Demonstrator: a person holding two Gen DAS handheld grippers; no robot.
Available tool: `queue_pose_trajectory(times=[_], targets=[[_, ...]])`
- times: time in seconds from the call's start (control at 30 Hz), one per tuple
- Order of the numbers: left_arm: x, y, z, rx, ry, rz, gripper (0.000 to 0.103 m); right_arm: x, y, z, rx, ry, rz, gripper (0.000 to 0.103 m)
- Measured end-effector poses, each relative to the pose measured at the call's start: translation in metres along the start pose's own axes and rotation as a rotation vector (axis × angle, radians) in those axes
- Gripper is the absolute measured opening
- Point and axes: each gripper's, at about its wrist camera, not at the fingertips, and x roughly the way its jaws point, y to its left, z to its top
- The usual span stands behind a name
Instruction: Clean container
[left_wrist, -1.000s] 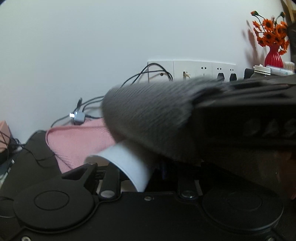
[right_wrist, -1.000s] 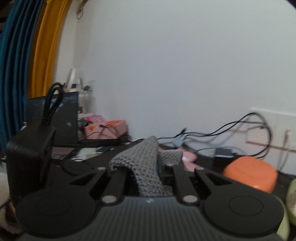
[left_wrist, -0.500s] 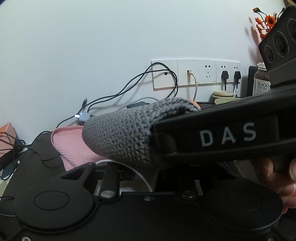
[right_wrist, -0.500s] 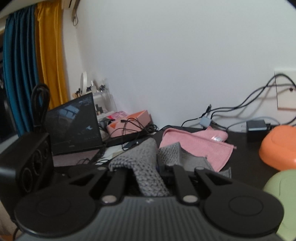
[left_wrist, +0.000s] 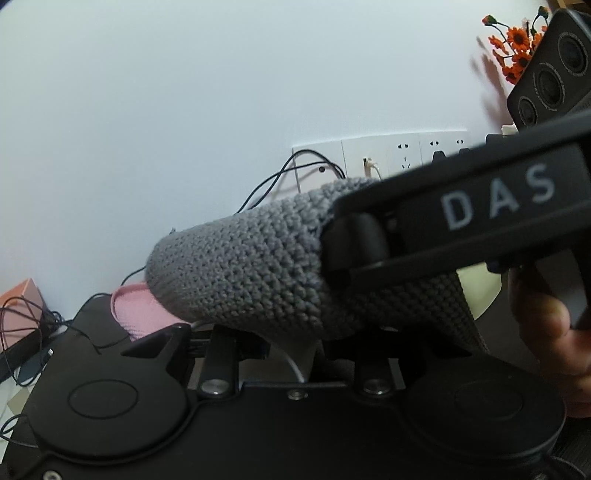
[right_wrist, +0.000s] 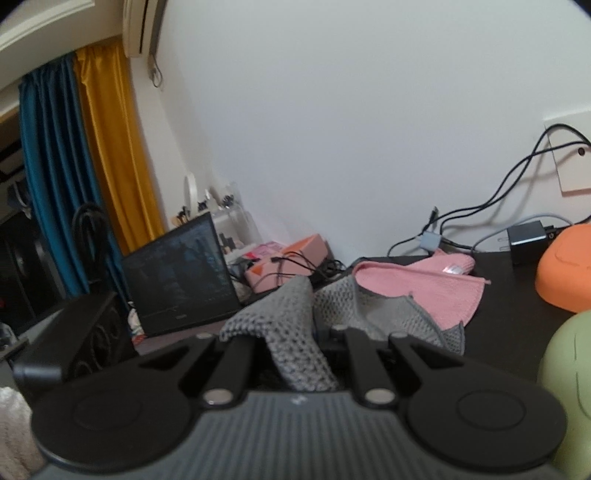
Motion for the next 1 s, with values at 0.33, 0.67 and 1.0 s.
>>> queue_pose_trajectory(times=[0.33,0.67,1.0], targets=[[0.001,0.009,-0.001,-0.046,-0.018,-0.027,0.026,0.003,-0.014,-0.001,0.182,0.021,0.224,0.009],[-0.004,0.006,-0.003,-0.006,-0.09,0.008,0.026,-0.036,-0.021,0.017,0.237,-0.227,0.114,0.009],[-0.006,0.001,-0.006,0.044,-0.139,0.014,0.027,-0.042,-0.012,0.023,0.116,-0.282,-0.189,0.01]])
